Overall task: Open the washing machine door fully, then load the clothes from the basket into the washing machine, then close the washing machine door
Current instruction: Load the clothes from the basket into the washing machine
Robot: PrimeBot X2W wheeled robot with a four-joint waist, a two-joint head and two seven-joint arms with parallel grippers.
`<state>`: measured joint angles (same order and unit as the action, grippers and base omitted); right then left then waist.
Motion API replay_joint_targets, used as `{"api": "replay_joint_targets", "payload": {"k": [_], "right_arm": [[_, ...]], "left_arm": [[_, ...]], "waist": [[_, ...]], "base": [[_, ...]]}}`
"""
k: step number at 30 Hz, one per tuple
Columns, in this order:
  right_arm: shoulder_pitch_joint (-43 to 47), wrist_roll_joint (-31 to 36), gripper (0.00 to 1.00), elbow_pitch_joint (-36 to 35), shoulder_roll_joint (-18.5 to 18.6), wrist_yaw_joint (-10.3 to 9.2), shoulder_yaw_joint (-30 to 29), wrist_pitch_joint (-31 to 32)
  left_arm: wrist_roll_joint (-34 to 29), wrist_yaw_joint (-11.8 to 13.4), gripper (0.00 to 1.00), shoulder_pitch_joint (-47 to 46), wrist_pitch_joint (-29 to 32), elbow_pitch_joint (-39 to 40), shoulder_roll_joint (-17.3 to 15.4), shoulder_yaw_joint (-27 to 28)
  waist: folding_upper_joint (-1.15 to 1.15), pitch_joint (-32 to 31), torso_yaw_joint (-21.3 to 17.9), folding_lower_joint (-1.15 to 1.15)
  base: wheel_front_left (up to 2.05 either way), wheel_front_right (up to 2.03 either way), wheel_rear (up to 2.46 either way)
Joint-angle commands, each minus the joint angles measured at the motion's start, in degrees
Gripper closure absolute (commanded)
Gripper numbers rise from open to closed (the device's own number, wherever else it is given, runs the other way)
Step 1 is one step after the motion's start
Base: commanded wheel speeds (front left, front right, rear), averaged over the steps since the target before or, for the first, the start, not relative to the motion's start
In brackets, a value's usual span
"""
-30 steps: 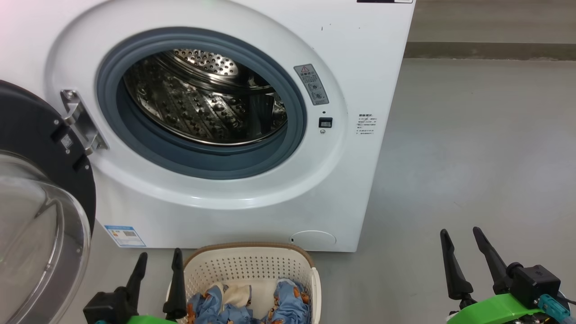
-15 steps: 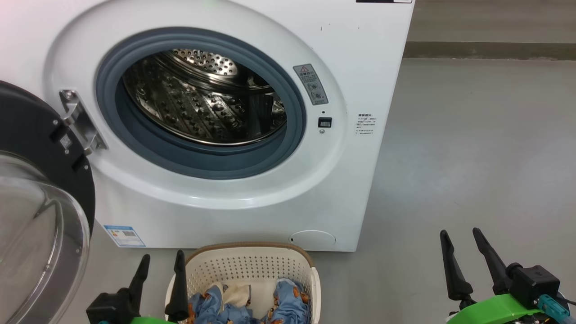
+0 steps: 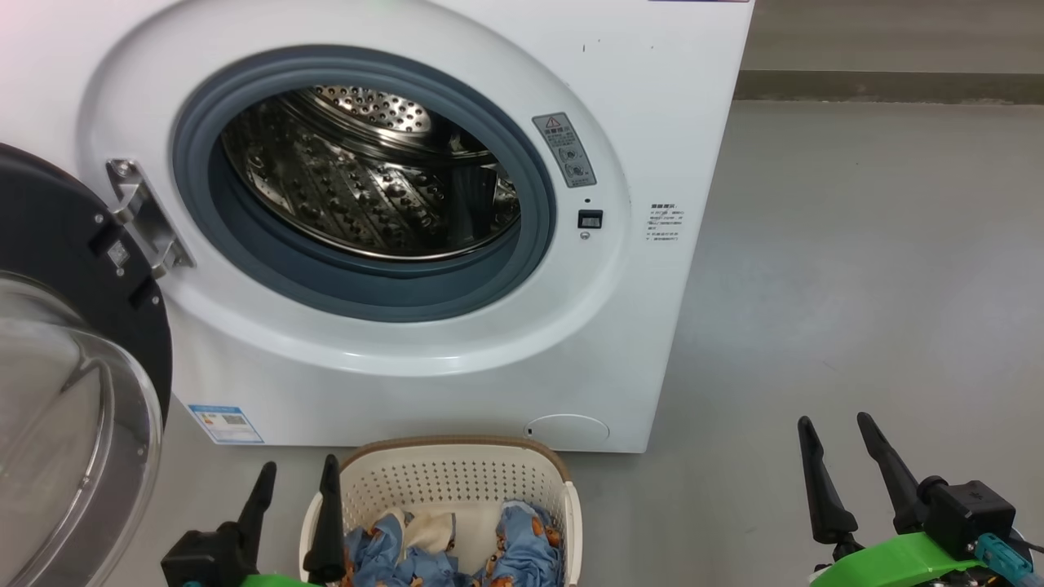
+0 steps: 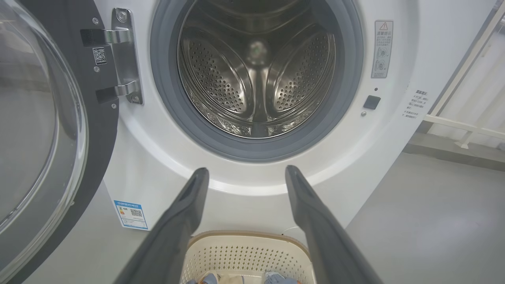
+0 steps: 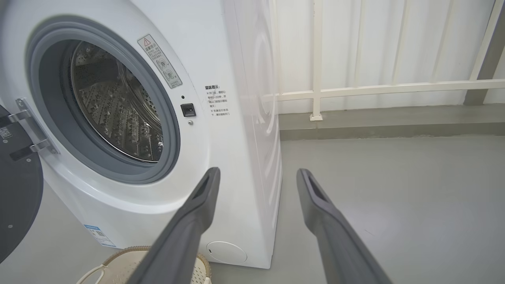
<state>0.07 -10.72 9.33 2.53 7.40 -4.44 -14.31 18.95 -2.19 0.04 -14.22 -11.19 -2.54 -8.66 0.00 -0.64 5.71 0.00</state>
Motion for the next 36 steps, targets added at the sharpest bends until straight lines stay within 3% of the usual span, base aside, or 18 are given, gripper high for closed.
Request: {"api": "replay_joint_targets", "payload": {"k": [1,11,20,36], "right_arm": [[-1.63,0.15,0.0,-1.5,0.4,0.09,1.35,-0.6],[-2.2,0.93,0.0,-1.73,0.89,0.09,0.58,0.29],[-4.06,3.2,0.0,-3.16,1.04,0.09,-2.0,1.41],[-9.24,2.49,0.0,-5.65,1.69,0.09,-1.26,0.66]], "left_arm": [[0.04,0.4,0.0,-1.41,-0.78,1.12,-0.33,1.6],[0.75,0.54,0.0,-2.24,-0.78,-0.01,-0.33,0.62],[2.04,0.95,0.0,-6.55,-0.78,-3.04,-0.33,-1.55],[0.98,-4.4,0.0,-23.19,1.28,-28.41,-1.71,-7.98]], "waist": [[0.0,0.12,0.02,0.0],[0.0,3.07,-1.0,0.0],[0.0,11.22,-3.96,0.0],[0.0,26.61,-10.85,0.0]], "base": [[0.0,0.0,0.0],[0.0,0.0,0.0],[0.0,0.0,0.0],[0.0,0.0,0.0]]}}
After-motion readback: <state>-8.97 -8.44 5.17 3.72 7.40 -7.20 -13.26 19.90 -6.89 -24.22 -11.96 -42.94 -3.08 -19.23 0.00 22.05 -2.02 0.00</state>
